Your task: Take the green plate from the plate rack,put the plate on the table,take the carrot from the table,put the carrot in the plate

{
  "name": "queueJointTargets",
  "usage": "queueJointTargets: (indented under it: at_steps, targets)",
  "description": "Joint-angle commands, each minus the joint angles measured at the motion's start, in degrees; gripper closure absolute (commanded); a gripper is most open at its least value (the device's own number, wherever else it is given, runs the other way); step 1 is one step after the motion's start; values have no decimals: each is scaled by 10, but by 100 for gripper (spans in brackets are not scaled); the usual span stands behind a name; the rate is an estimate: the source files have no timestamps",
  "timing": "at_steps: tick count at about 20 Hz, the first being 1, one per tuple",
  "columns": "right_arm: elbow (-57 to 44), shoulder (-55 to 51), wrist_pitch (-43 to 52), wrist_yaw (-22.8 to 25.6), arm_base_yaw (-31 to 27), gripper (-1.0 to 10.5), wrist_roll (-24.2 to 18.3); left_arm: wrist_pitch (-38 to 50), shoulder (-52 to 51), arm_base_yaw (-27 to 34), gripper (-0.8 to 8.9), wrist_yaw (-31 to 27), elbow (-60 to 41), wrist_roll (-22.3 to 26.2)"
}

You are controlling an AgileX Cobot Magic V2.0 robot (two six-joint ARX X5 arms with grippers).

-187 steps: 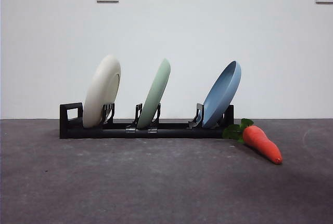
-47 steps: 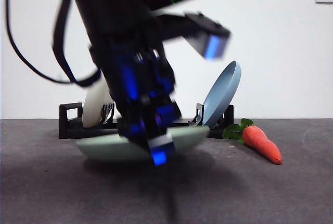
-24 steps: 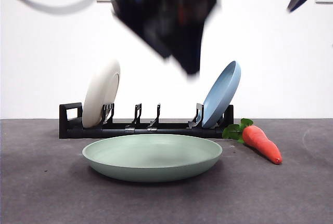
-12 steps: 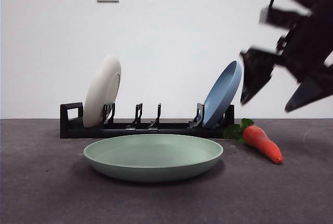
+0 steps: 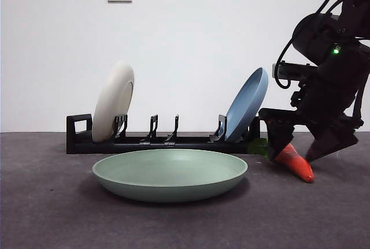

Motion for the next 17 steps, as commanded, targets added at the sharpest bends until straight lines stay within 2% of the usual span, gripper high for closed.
queueJointTargets:
  at_steps: [1, 4, 10, 14, 17]
  targets:
    - [1, 4, 2, 1, 2, 906, 8, 3, 0, -2, 468, -2, 0, -2]
    - [1, 4, 2, 1, 0, 955, 38, 3, 0, -2, 467, -2, 0, -2]
    - [1, -35, -30, 0, 16, 959, 45, 3, 0, -2, 468, -2, 0, -2]
    - [1, -111, -71, -1, 69, 959, 52, 3, 0, -2, 468, -16, 0, -2]
    - [1, -127, -49, 0, 130, 959, 90, 8, 0, -2, 468, -16, 0, -2]
